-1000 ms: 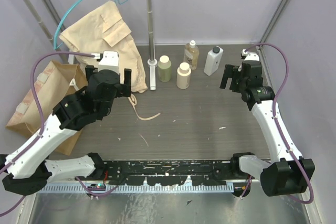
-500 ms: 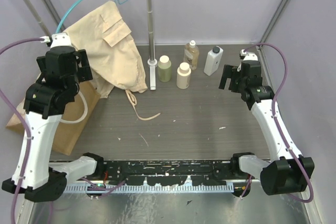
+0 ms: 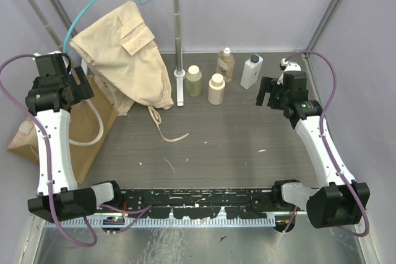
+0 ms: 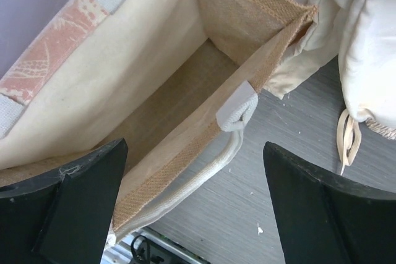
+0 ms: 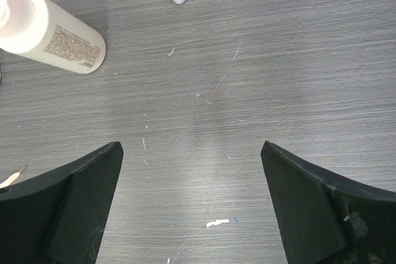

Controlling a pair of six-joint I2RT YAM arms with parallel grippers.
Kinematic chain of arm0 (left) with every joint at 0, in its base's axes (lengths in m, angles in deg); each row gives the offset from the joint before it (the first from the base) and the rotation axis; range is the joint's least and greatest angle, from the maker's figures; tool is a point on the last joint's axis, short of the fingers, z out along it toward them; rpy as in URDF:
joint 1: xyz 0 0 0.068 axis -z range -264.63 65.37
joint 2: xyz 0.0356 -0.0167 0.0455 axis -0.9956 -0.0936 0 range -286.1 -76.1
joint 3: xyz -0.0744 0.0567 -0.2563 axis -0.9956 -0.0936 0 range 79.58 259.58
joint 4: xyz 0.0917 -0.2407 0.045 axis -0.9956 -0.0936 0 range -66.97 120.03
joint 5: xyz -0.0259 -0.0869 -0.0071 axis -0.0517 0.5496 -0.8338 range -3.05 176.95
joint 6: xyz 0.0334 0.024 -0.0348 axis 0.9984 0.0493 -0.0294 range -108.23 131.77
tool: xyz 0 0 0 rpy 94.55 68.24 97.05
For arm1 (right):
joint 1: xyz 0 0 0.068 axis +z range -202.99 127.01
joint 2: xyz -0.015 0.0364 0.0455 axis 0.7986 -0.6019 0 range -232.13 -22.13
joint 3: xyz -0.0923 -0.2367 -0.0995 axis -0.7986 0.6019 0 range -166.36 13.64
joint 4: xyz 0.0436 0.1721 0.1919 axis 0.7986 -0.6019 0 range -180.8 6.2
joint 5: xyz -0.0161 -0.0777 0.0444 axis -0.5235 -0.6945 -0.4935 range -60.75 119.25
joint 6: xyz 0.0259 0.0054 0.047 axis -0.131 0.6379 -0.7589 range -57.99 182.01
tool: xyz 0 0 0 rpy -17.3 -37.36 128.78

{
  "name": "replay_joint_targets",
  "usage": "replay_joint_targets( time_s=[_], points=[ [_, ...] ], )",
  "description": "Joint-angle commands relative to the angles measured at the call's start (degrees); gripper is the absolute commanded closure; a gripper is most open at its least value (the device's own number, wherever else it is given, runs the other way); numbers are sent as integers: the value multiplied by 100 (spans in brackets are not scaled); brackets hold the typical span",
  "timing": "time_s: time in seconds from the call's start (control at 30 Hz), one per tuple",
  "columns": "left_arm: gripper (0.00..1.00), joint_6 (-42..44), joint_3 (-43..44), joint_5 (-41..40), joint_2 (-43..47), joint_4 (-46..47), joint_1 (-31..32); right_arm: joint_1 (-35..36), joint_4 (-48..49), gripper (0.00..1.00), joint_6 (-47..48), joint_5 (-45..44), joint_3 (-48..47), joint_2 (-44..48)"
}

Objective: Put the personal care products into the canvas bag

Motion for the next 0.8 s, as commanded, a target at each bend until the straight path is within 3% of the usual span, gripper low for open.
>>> replay_joint_targets(
  time_s=[0.0, 0.27, 0.47, 0.77],
  points=[
    [2, 200, 241, 491, 66, 204, -376, 16, 177, 0, -22, 105, -135, -14],
    [2, -84, -371, 931, -189, 861, -1442, 17, 194, 0, -37, 374, -126, -47],
    [2, -332, -668, 724, -841, 1094, -1708, 17, 223, 0, -112, 527, -108, -92],
    [2, -486, -1266, 1495, -1156, 1152, -1810, 12, 204, 0, -121, 520, -113, -116]
  ],
)
